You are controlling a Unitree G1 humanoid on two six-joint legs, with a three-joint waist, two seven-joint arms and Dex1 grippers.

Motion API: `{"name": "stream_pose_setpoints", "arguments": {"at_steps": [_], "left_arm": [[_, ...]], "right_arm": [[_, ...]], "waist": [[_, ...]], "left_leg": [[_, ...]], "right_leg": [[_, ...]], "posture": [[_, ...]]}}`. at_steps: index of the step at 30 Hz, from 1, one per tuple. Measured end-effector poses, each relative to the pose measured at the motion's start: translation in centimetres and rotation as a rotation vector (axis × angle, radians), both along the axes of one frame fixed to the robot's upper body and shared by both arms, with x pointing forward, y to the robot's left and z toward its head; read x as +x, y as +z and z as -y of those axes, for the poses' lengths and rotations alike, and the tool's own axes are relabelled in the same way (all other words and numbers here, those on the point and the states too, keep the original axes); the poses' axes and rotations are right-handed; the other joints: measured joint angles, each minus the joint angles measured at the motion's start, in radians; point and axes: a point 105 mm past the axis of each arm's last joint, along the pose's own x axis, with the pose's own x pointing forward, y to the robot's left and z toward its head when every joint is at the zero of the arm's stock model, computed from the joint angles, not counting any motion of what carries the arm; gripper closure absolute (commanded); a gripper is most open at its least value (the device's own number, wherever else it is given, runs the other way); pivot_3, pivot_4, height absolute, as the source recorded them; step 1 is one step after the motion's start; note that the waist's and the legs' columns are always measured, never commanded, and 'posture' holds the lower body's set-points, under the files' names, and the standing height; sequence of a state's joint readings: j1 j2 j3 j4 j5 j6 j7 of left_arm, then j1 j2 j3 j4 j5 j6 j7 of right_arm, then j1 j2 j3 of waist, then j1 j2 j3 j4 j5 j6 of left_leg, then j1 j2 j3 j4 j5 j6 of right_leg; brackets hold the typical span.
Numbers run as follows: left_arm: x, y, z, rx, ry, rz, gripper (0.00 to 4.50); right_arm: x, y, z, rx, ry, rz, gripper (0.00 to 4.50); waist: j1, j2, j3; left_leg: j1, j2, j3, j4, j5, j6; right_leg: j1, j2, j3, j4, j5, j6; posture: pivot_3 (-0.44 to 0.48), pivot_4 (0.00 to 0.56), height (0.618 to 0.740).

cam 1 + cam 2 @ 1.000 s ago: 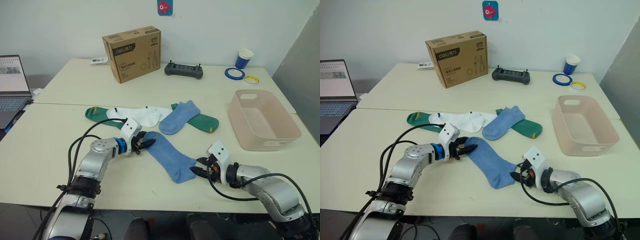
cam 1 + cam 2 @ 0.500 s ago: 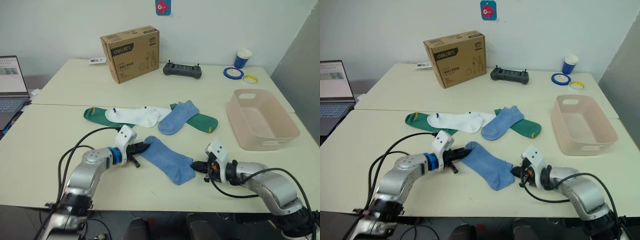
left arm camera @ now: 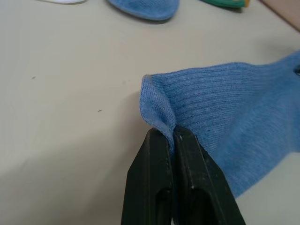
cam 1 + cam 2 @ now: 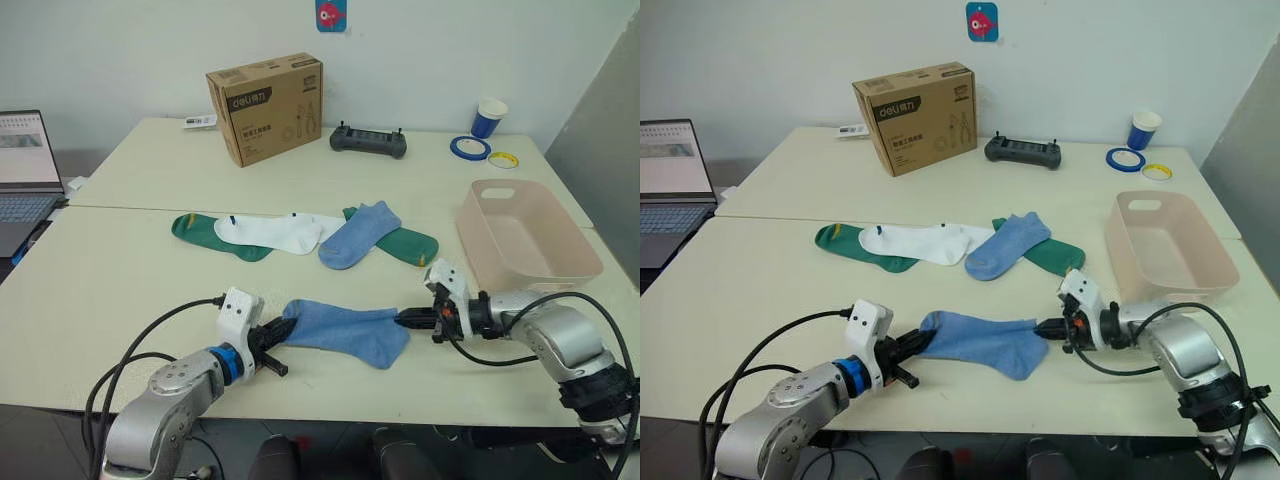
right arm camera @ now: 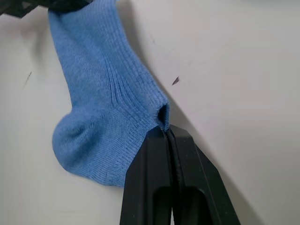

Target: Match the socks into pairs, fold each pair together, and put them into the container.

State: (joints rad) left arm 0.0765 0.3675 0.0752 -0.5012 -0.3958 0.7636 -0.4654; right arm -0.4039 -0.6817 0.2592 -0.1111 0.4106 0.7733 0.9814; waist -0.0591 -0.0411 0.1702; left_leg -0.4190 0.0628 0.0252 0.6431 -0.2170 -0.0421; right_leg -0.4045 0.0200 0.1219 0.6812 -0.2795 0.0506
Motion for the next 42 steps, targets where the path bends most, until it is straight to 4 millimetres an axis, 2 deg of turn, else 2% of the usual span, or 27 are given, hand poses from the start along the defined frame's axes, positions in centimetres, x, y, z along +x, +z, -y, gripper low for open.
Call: {"name": "stream_pose_setpoints", "arguments": {"at_steps": [2,3,4,7,10,11,15,19,23,28,31,32,34,39,40,42], "left_arm": [[0.4,0.3,-0.1,-0.005,0.03,0.038,3.86],[0.5,0.4,-0.1,-0.007,0.039,0.053,3.56],[0.5,0.4,-0.2,-0.01,0.048,0.06,3.21],[-0.2,-0.4,-0.7,-0.021,0.056,0.026,2.22],[-0.6,-0.2,-1.9,-0.058,0.059,0.01,1.27],[-0.6,0.2,-2.6,-0.075,0.059,0.008,0.97],[-0.4,1.2,-5.0,-0.081,0.026,-0.008,0.97],[0.3,1.0,-5.5,-0.059,-0.044,-0.033,0.97],[1.4,0.9,-4.0,-0.062,-0.112,-0.032,0.97],[1.7,0.7,-2.4,-0.078,-0.183,-0.033,0.97],[1.7,0.5,-2.1,-0.073,-0.197,-0.041,1.59],[1.8,0.3,-2.2,-0.064,-0.197,-0.046,1.89],[1.8,0.2,-2.2,-0.059,-0.198,-0.051,2.56],[1.6,0.1,-2.2,-0.059,-0.197,-0.054,4.26],[1.4,-0.1,-2.3,-0.06,-0.195,-0.061,4.5],[1.0,-0.4,-2.3,-0.063,-0.194,-0.074,4.5]], "right_arm": [[0.1,-0.2,-0.1,0.002,-0.002,-0.006,4.5],[0.2,-0.2,-0.2,0.003,-0.007,-0.002,4.06],[0.4,-0.2,-0.1,0.002,-0.019,0.004,3.81],[0.8,0.0,0.6,0.004,-0.06,0.022,2.75],[0.6,0.4,1.8,0.019,-0.105,0.017,1.69],[0.1,0.4,1.9,0.032,-0.114,-0.002,1.68],[-2.1,1.0,1.8,0.079,-0.091,-0.071,1.68],[-3.4,0.1,2.1,0.052,-0.12,-0.083,1.68],[-3.6,-0.6,0.9,0.068,-0.14,-0.088,1.68],[-3.4,-0.7,0.6,0.044,-0.145,-0.054,1.68],[-3.3,-0.7,0.6,0.042,-0.151,-0.047,1.68],[-3.3,-0.7,0.6,0.042,-0.152,-0.046,1.86],[-3.3,-0.7,0.5,0.045,-0.153,-0.046,2.33],[-3.2,-0.7,0.1,0.066,-0.149,-0.053,4.13],[-3.2,-0.7,0.1,0.067,-0.15,-0.055,4.48],[-3.2,-0.8,0.2,0.066,-0.154,-0.062,4.48]], "waist": [[0.001,0.0,0.0],[0.001,0.0,0.0],[0.001,0.0,0.0],[0.001,0.0,0.0],[0.001,0.0,0.0],[0.001,0.0,0.0],[0.0,0.0,0.0],[0.001,0.0,0.0],[0.001,0.0,0.0],[-0.001,0.0,0.0],[-0.001,-0.001,0.0],[-0.001,-0.001,0.0],[-0.001,-0.001,0.0],[-0.001,0.0,0.0],[-0.001,0.0,0.0],[-0.001,-0.001,0.0]], "left_leg": [[0.0,0.0,0.001,0.0,0.0,0.0],[0.0,0.0,0.001,0.0,0.0,0.0],[0.0,0.0,0.001,0.0,0.0,0.0],[0.0,0.0,0.001,-0.001,0.0,0.0],[0.0,0.0,0.0,-0.001,0.0,0.0],[0.0,0.001,0.0,-0.001,0.0,0.0],[0.0,0.0,0.0,-0.001,0.0,0.0],[0.0,-0.001,0.001,0.0,0.0,0.0],[0.0,-0.001,0.002,0.0,0.0,0.0],[0.0,0.0,0.002,-0.001,0.0,0.0],[0.0,0.0,0.002,-0.001,0.0,0.0],[0.0,0.0,0.002,-0.001,0.0,0.0],[0.0,0.0,0.002,-0.001,0.0,0.0],[0.0,0.0,0.002,-0.001,0.0,0.0],[0.0,0.0,0.002,-0.001,0.0,0.0],[0.0,0.0,0.002,-0.002,0.0,0.0]], "right_leg": [[0.0,-0.001,0.001,0.0,0.0,0.0],[0.0,-0.001,0.001,-0.001,0.0,0.0],[0.0,-0.001,0.001,-0.001,0.0,0.0],[-0.001,-0.001,0.001,-0.001,0.0,0.0],[-0.001,0.0,-0.001,-0.001,-0.002,-0.002],[-0.001,0.0,-0.001,0.0,-0.003,-0.006],[-0.001,0.0,0.0,0.0,-0.004,-0.006],[-0.002,-0.002,0.0,-0.001,-0.004,-0.007],[-0.001,-0.003,0.0,-0.001,-0.003,-0.006],[-0.001,-0.002,0.0,-0.001,-0.003,-0.006],[-0.001,-0.002,-0.001,-0.001,-0.003,-0.006],[-0.001,-0.002,0.0,-0.001,-0.003,-0.006],[-0.001,-0.002,0.0,-0.001,-0.003,-0.006],[-0.001,-0.002,0.0,-0.001,-0.003,-0.006],[-0.001,-0.002,0.0,-0.001,-0.003,-0.006],[-0.001,-0.002,0.0,-0.001,-0.004,-0.007]], "posture": [[0.0,0.15,0.74],[0.0,0.15,0.74],[0.0,0.15,0.74],[0.0,0.15,0.74],[0.0,0.15,0.74],[0.0,0.15,0.74],[0.0,0.15,0.74],[0.0,0.15,0.74],[0.0,0.15,0.74],[0.0,0.15,0.74],[0.0,0.15,0.74],[0.0,0.15,0.74],[0.0,0.15,0.74],[0.0,0.15,0.74],[0.0,0.15,0.74],[0.0,0.15,0.74]]}}
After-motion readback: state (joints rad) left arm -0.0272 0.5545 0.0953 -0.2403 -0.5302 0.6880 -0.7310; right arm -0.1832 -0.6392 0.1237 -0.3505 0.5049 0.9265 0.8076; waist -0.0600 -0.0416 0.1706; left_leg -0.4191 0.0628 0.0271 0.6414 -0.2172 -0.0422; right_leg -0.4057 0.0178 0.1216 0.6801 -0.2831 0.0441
